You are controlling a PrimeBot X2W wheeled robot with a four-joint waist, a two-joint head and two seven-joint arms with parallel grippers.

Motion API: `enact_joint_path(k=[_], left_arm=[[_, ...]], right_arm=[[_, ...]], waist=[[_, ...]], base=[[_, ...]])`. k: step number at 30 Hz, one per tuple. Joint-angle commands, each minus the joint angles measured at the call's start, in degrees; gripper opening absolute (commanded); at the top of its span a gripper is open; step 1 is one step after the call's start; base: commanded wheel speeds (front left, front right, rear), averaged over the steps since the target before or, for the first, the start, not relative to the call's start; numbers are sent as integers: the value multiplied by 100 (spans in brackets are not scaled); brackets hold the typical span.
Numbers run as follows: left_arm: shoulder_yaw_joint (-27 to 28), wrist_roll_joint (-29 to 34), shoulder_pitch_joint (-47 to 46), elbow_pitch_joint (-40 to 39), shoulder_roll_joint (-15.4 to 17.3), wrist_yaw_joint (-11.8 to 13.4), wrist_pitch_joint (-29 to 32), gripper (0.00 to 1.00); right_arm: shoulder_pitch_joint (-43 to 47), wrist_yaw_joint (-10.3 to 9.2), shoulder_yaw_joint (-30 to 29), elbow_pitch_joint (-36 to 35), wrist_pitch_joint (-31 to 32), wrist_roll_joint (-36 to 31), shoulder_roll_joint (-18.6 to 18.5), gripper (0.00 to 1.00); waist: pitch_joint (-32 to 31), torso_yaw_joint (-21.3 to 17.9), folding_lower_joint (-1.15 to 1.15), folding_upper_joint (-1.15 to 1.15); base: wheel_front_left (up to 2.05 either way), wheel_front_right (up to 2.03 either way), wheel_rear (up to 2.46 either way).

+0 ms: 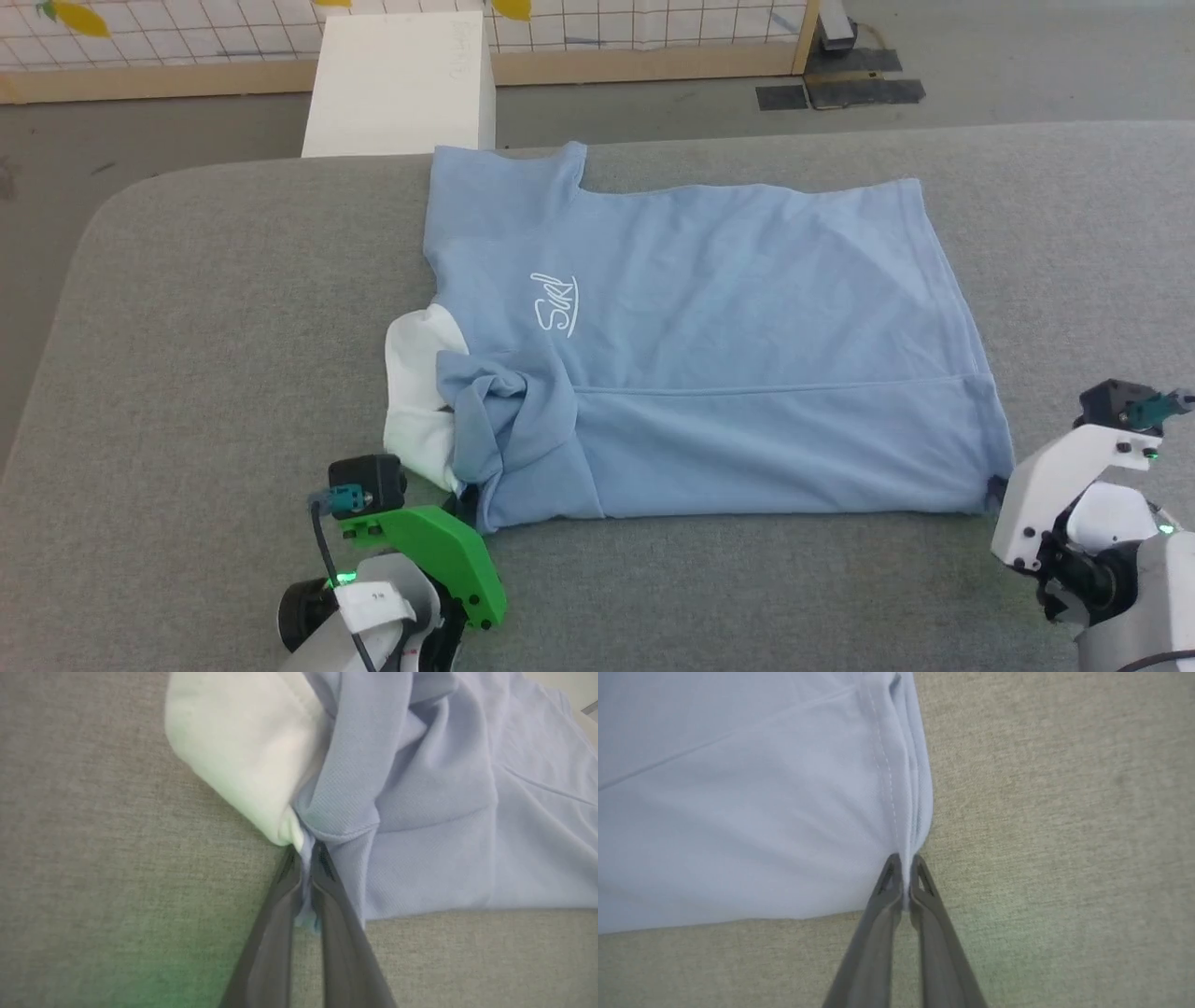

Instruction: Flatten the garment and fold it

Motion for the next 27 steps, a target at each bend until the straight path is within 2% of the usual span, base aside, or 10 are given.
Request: enact_joint_path(k=[1, 4, 8, 14, 19, 22, 27], left_arm=[[22, 91, -58, 4, 7, -1, -129, 0], [56, 212, -15, -82, 75, 64, -372, 0], [83, 247, 220, -432, 264, 252, -382, 0], [51, 299, 888, -1540, 812, 834, -43, 0], [-48, 264, 1492, -2338, 1167, 1288, 306, 0], [-134, 206, 1722, -2475, 1248, 1381, 456, 0], [-257, 84, 1736, -2211, 1049, 1202, 511, 0]], right_arm=[[50, -9, -10, -141, -115, -16, 1, 0], [176, -9, -53, -550, -690, 96, 1, 0], [544, -9, -111, -959, -1004, 271, 2, 0], [1345, -9, -268, -1804, -714, 383, 2, 0], [1938, -9, -451, -2168, -356, 529, 2, 0], [2119, -9, -528, -2012, -305, 544, 2, 0], [2072, -9, -452, -1441, -514, 675, 2, 0]], waist=[[-35, 17, 0, 0], [-118, 27, 0, 0], [-233, 22, 0, 0], [-357, 2, 0, 0], [-361, 16, 0, 0], [-271, 33, 0, 0], [-135, 62, 0, 0]], base=[[0, 0, 0], [0, 0, 0], [0, 0, 0], [0, 0, 0], [0, 0, 0], [0, 0, 0], [0, 0, 0]])
